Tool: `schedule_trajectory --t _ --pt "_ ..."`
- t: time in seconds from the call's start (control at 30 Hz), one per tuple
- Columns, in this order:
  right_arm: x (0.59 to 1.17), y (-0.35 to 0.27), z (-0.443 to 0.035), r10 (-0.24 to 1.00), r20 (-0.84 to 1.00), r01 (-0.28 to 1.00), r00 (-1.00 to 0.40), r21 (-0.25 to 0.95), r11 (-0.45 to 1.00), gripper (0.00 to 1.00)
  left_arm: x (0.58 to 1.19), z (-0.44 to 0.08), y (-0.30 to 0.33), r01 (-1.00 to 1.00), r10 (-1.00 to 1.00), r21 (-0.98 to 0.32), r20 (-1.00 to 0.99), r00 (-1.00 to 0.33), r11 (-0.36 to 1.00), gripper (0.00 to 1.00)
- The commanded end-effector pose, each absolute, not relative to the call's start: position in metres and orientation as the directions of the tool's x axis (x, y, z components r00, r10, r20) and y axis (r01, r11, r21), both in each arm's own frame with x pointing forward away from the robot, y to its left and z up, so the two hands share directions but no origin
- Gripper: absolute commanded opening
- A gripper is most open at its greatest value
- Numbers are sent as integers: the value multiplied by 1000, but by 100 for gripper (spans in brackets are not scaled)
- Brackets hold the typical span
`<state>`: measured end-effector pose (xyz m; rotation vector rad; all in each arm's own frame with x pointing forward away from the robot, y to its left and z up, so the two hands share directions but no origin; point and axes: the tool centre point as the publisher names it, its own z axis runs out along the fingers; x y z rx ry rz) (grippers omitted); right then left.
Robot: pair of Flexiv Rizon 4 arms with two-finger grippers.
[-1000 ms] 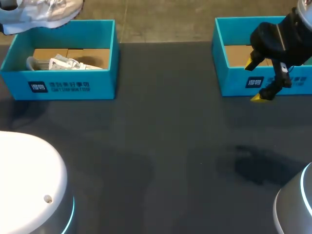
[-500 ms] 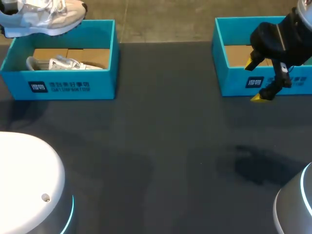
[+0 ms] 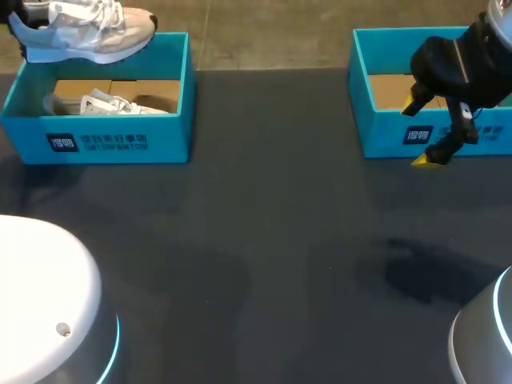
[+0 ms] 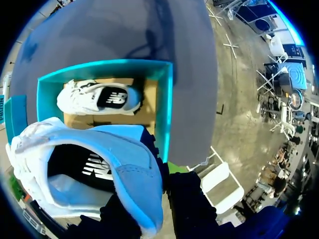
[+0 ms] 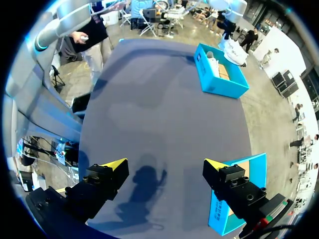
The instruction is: Take the shoe out of the shoebox, open the shoe tongue, remove and reinsert the insole, then place the shoe into the shoebox
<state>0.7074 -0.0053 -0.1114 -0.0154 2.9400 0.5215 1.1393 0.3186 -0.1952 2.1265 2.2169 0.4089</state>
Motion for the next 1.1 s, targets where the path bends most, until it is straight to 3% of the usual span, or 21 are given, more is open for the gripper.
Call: schedule_trajectory --t 0.03,1.1 --pt "710 -4 -111 16 -150 -36 -989 338 940 100 1155 -210 321 978 986 209 157 -56 22 0" --pt "710 -4 -111 16 -150 -36 -989 338 940 100 1196 -310 303 986 983 165 182 -11 -20 0"
